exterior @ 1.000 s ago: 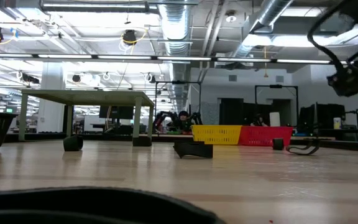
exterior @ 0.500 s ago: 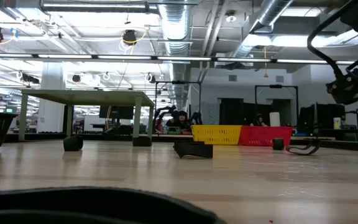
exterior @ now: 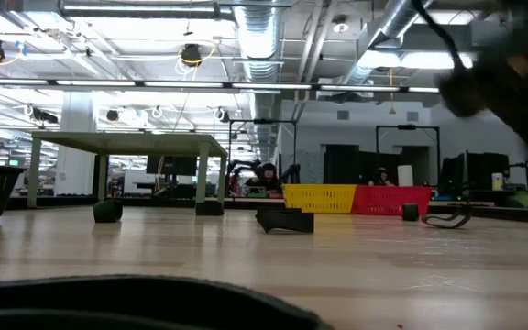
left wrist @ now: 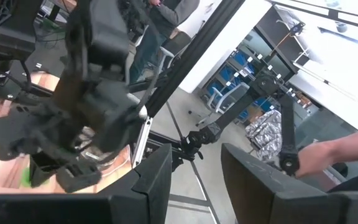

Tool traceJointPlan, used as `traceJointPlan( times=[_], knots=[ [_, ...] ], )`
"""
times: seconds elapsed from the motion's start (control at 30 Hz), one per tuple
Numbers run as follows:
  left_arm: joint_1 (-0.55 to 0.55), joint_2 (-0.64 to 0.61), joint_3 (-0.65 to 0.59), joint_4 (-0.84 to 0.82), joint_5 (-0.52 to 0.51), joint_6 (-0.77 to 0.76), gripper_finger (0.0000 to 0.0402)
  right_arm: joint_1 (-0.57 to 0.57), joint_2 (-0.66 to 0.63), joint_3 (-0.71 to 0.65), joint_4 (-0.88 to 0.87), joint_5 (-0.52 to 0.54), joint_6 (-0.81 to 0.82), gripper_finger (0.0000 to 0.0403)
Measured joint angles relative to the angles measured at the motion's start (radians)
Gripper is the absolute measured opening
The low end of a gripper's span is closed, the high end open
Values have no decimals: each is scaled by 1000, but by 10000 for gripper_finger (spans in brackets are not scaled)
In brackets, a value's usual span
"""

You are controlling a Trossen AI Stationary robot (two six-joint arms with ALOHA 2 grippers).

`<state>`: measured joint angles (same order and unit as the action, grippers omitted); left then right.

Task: Pick & Place Office Desk Supplies
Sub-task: Put the green spring keychain into the red basket

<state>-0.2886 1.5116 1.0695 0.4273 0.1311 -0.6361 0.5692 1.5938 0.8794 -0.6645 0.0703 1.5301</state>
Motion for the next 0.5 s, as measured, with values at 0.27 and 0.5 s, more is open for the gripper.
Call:
traceJointPlan(
  times=[0.27,0.5],
  knots=[
    [-8,0,0,-38,-3,-3,135,-63,2,294,-36,196,-166,2],
    [-71,0,0,-175,14,-60,135,-232,1,543,-318,316,-413,1]
  ],
)
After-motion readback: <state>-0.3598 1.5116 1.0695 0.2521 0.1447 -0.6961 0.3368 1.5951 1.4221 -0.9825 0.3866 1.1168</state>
